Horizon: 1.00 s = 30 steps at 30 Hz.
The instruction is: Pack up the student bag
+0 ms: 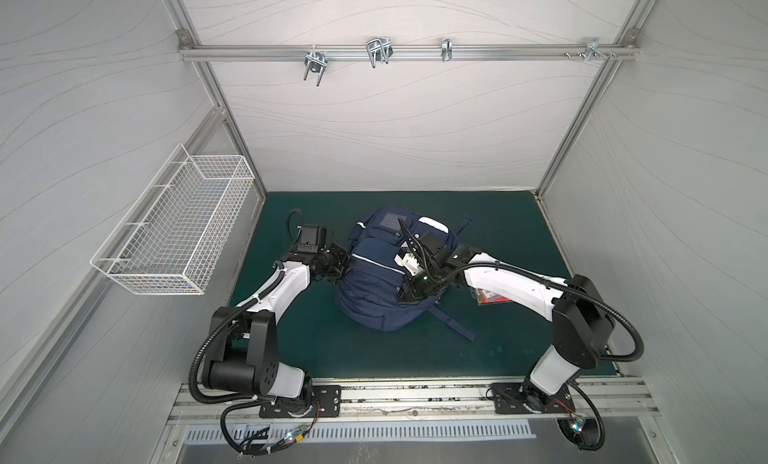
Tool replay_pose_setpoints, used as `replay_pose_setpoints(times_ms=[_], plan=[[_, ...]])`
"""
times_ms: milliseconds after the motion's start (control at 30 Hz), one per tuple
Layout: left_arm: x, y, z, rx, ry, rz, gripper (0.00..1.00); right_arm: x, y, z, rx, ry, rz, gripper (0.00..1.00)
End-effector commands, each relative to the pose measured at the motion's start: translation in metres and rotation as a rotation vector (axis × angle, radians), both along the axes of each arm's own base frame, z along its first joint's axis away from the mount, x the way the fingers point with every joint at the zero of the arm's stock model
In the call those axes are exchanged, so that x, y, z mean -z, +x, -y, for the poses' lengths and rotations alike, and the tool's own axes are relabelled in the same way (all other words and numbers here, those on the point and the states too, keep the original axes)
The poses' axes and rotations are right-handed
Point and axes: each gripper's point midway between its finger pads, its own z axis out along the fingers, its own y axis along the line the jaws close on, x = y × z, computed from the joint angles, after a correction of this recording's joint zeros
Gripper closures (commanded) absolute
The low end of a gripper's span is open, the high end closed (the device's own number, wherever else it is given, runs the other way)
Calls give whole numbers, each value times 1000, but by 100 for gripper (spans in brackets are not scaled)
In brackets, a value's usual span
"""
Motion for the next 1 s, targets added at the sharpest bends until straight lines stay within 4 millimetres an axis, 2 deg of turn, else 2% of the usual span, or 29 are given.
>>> replay_pose_setpoints(times_ms=[0,133,200,400,500,533,567,667,800,900,967], plan=[[-9,10,13,24,-60,62,100,-6,-5,-3,-6,-6,-23,100],[-12,-1,12,1,-76,65,100,-10,-8,-18,-36,12,-17,100],[-15,-7,12,-11,-86,69,100,-13,-6,-34,-57,21,-14,100],[-22,-18,12,-30,-90,80,100,-29,6,-99,-122,91,-33,100],[-24,-22,14,-31,-105,83,100,-25,13,-117,-135,106,-48,100],[-24,-23,14,-33,-107,81,100,-20,19,-117,-117,85,-43,100],[-23,-25,15,-30,-107,80,100,-15,27,-113,-91,50,-21,100],[-20,-33,12,-37,-102,72,100,-1,57,-76,31,-51,13,100],[-13,-48,6,-39,-82,57,100,-1,90,-11,147,-119,51,100],[-5,-61,5,-37,-80,36,100,-7,101,22,168,-125,55,100],[-1,-67,7,-37,-98,27,100,-13,99,32,136,-112,66,100]])
